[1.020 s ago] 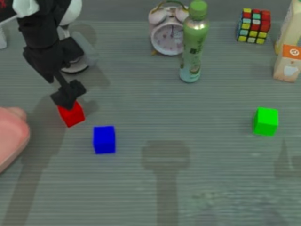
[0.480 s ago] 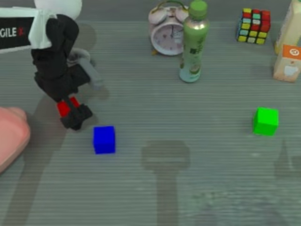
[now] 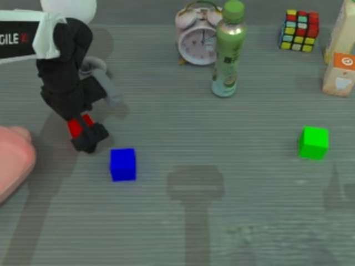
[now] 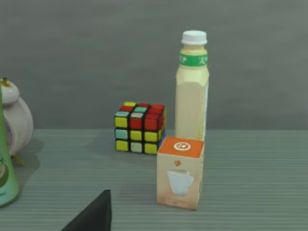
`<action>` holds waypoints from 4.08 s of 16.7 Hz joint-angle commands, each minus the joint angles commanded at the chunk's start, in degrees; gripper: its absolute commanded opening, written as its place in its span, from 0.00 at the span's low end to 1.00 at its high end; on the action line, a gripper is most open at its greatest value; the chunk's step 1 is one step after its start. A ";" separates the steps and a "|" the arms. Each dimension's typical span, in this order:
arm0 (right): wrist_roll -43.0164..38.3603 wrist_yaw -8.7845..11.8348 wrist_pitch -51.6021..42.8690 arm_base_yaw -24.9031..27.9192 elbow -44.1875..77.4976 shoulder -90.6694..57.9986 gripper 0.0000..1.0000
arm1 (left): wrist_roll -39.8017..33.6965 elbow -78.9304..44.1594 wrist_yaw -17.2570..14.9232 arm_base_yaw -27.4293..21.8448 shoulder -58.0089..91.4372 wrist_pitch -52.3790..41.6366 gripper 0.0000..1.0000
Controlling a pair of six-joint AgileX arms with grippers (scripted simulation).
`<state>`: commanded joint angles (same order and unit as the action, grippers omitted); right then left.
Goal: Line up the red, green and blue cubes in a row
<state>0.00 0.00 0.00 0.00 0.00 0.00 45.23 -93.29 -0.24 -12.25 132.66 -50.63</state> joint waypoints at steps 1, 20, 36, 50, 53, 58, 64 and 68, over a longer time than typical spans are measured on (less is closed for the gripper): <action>0.00 0.00 0.00 0.00 0.00 0.00 1.00 | 0.00 0.00 0.00 0.00 0.00 0.00 0.77; 0.00 0.00 0.00 0.00 0.00 0.00 1.00 | -0.66 -0.17 -0.81 0.02 -1.99 -1.31 0.00; 0.00 0.00 0.00 0.00 0.00 0.00 1.00 | -0.20 -6.59 -0.76 -1.32 -8.32 -14.10 0.00; 0.00 0.00 0.00 0.00 0.00 0.00 1.00 | 5.03 20.18 -0.80 -26.99 -30.11 -9.28 0.00; 0.00 0.00 0.00 0.00 0.00 0.00 1.00 | 5.03 20.18 -0.81 -26.78 -29.79 -9.22 0.00; 0.00 0.00 0.00 0.00 0.00 0.00 1.00 | 4.75 24.85 -0.84 -26.97 -26.59 -1.03 0.00; 0.00 0.00 0.00 0.00 0.00 0.00 1.00 | 4.75 28.90 -0.83 -27.37 -23.57 5.99 0.00; 0.00 0.00 0.00 0.00 0.00 0.00 1.00 | 4.75 28.90 -0.83 -27.37 -23.57 5.99 0.15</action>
<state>0.00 0.00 0.00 0.00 0.00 0.00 49.98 -64.38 -1.07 -39.62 109.08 -44.64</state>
